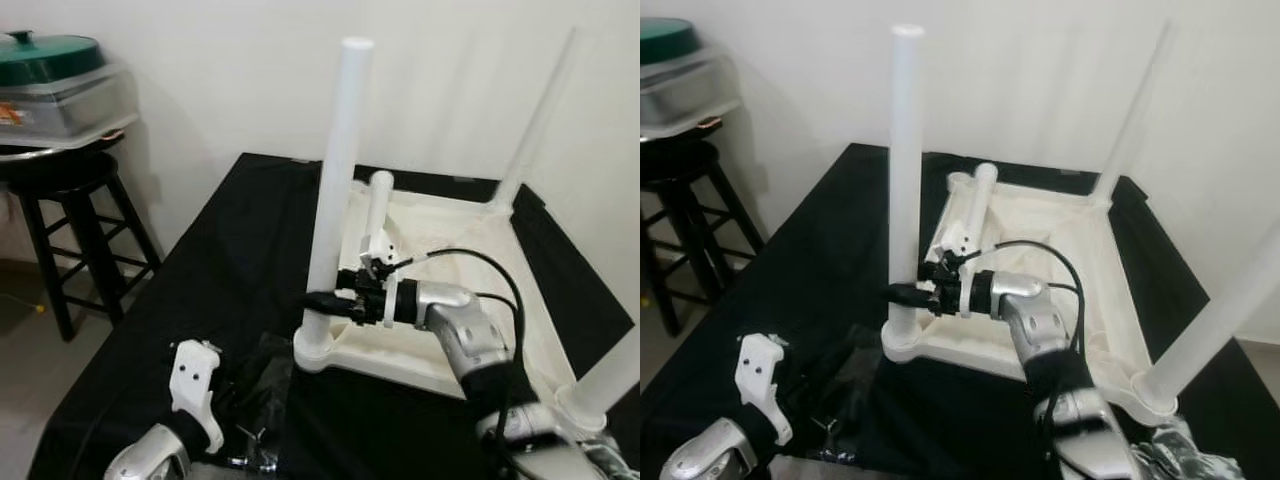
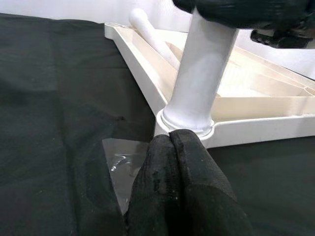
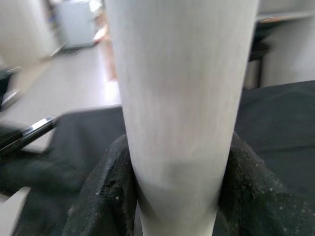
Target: Building children table
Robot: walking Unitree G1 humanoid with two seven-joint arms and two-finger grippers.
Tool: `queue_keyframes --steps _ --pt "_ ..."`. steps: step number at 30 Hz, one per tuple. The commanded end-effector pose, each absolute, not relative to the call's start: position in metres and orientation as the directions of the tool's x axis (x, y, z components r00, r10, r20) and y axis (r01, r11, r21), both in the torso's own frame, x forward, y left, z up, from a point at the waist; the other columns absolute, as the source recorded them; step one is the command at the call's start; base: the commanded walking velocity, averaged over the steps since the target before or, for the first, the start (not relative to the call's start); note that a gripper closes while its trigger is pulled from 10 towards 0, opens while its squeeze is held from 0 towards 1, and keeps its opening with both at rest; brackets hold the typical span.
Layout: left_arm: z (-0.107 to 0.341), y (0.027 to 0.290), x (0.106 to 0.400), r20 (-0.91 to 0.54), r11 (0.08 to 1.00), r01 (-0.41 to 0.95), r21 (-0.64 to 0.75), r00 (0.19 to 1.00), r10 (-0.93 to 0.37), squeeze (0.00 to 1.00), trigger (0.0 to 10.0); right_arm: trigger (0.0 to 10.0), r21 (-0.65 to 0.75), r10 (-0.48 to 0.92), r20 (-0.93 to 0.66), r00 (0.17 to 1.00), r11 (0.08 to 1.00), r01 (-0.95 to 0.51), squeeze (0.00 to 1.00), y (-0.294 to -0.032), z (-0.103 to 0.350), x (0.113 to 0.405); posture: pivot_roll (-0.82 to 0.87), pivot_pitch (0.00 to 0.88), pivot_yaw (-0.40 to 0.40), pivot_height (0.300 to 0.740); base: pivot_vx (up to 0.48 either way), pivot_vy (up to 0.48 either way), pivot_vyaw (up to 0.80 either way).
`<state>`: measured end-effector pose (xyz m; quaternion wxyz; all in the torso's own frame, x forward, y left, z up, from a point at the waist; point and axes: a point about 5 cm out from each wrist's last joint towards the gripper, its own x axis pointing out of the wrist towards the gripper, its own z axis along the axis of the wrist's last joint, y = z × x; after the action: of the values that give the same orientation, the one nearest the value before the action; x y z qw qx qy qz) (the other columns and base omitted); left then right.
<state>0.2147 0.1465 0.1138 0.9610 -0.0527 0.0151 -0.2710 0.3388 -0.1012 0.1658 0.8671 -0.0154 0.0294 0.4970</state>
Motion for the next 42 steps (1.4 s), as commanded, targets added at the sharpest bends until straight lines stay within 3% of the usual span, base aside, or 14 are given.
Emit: queue_keyframes --steps 1,2,3,5,15,16,19,21,27,28,33,40,41,42 --pt "0.111 0.146 0.214 -0.017 0.844 0.524 -0.118 0.848 -0.529 0.0 10.0 0.0 0.016 0.724 -0.148 0.674 0.683 -0.731 0.0 -0.113 0.149 0.342 0.05 0.0 -0.076 0.74 0.0 0.0 0.0" --pt "0.111 0.147 0.214 -0.016 0.843 0.524 -0.118 0.848 -0.529 0.0 10.0 0.0 -0.026 0.621 -0.276 0.733 0.758 -0.652 0.0 -0.09 0.118 0.315 0.05 0.0 -0.063 0.74 0.0 0.0 0.0" --pt "0.111 0.148 0.215 -0.022 0.843 0.527 -0.111 0.846 -0.532 0.0 10.0 0.0 -0.03 0.521 -0.245 0.817 0.839 -0.544 0.0 -0.085 0.116 0.308 0.02 0.0 -0.041 0.74 0.0 0.0 0.0" --pt "0.11 0.149 0.215 -0.026 0.842 0.529 -0.106 0.845 -0.534 0.0 10.0 0.0 -0.019 0.471 -0.214 0.856 0.874 -0.485 0.0 -0.084 0.118 0.305 0.02 0.0 -0.041 0.74 0.0 0.0 0.0" --pt "0.11 0.15 0.216 -0.024 0.849 0.518 -0.108 0.852 -0.523 0.0 10.0 0.0 0.024 0.528 -0.266 0.806 0.84 -0.542 0.0 -0.078 0.107 0.301 0.06 0.0 -0.056 0.74 0.0 0.0 0.0" --pt "0.109 0.15 0.217 -0.029 0.844 0.525 -0.108 0.847 -0.531 0.0 10.0 10.0 0.105 0.635 -0.258 0.728 0.767 -0.633 1.0 -0.078 0.111 0.303 0.06 0.0 -0.042 0.74 0.0 0.0 0.0" --pt "0.109 0.15 0.217 -0.029 0.844 0.525 -0.108 0.847 -0.531 0.0 10.0 10.0 0.105 0.635 -0.258 0.728 0.767 -0.633 1.0 -0.078 0.111 0.303 0.06 0.0 -0.042 0.74 0.0 0.0 0.0" --pt "0.108 0.15 0.217 -0.033 0.841 0.531 -0.108 0.843 -0.537 0.0 10.0 10.0 0.099 0.789 -0.13 0.601 0.614 -0.783 1.0 -0.083 0.144 0.307 0.07 0.0 -0.044 0.74 0.0 0.0 0.0" --pt "0.108 0.15 0.217 -0.034 0.841 0.53 -0.107 0.843 -0.536 0.0 10.0 10.0 0.05 0.865 -0.059 0.499 0.501 -0.864 1.0 -0.09 0.163 0.309 0.07 0.0 -0.045 0.74 0.0 0.0 0.0" --pt "0.107 0.15 0.217 -0.036 0.841 0.53 -0.107 0.844 -0.536 0.0 10.0 10.0 0.028 0.914 -0.07 0.4 0.403 -0.915 0.0 -0.096 0.168 0.314 0.07 0.0 -0.045 0.74 0.0 0.0 0.0" --pt "0.106 0.15 0.214 -0.042 0.841 0.53 -0.107 0.843 -0.537 0.0 10.0 10.0 0.021 0.978 -0.12 0.17 0.174 -0.985 0.0 -0.108 0.182 0.331 0.11 0.0 -0.051 0.74 0.0 0.0 0.0" --pt "0.106 0.151 0.211 -0.044 0.841 0.53 -0.107 0.843 -0.537 0.0 10.0 10.0 0.043 0.994 -0.072 0.077 0.08 -0.996 0.0 -0.105 0.197 0.338 0.12 0.0 -0.055 0.74 0.0 0.0 0.0" --pt "0.107 0.151 0.21 -0.043 0.841 0.53 -0.108 0.843 -0.537 0.0 10.0 5.3 0.035 0.995 -0.064 0.071 0.074 -0.997 0.0 -0.104 0.199 0.339 0.12 0.0 -0.059 0.74 0.0 0.0 0.0" --pt "0.107 0.151 0.21 -0.043 0.841 0.53 -0.109 0.843 -0.537 0.0 10.0 5.3 0.027 0.996 -0.063 0.069 0.071 -0.997 0.0 -0.104 0.2 0.34 0.12 0.0 -0.059 0.74 0.0 0.0 0.0"
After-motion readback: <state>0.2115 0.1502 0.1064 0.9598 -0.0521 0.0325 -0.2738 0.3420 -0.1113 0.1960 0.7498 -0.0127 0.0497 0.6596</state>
